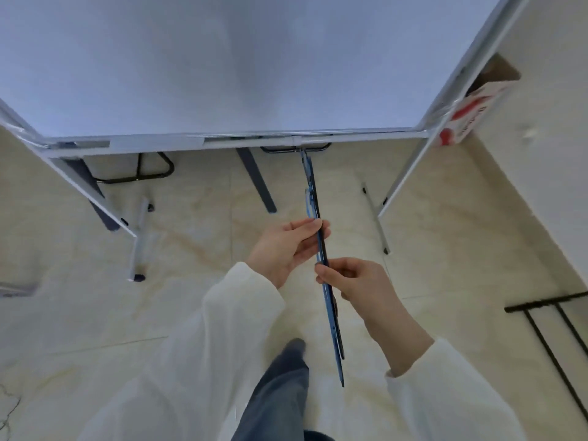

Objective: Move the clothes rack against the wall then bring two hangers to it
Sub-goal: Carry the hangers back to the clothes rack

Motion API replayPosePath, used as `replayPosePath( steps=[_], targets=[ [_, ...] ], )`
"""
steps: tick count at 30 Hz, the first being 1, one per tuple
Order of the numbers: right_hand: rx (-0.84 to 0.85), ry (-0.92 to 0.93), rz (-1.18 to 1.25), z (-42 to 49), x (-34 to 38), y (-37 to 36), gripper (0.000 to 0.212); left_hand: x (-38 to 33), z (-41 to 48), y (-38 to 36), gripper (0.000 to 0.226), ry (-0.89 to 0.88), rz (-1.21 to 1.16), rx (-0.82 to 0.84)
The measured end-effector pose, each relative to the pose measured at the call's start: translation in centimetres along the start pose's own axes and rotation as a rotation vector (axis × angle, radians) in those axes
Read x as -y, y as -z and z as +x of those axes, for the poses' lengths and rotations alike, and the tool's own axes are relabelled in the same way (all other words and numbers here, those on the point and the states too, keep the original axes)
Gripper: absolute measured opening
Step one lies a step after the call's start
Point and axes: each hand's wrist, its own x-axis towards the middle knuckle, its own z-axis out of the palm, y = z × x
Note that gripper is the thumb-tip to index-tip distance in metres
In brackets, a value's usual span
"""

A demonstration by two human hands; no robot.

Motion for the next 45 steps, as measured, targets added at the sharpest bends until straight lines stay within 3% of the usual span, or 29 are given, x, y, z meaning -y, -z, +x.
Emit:
replayPosePath(
  steps=[4,12,22,29,35,45],
  targets=[
    [-0.13,-0.025,0.069,3.0,1.9,3.8,0.011,-1.7,4.4,-4.9,0.008,0.053,0.062,0.1],
    [-0.37,-0.056,0.189,5.9,3.5,12.5,0.003,-2.3,9.9,-15.5,0.014,0.184,0.236,0.281],
    [-0.629,-0.099,0.329,4.2,1.7,28.6,0.003,4.9,13.5,-33.5,0.011,0.234,0.428,0.497],
    [-0.757,-0.107,0.347,1.9,-0.2,39.8,0.005,10.6,13.7,-45.1,0.021,0.261,0.461,0.6],
    [-0.88,-0.108,0.384,0.7,-0.5,46.5,0.006,13.5,13.9,-52.8,0.005,0.285,0.525,0.711],
    [-1.183,-0.096,0.518,0.6,1.9,54.0,0.007,14.7,15.6,-64.5,0.019,0.335,0.682,1.012]
  ],
)
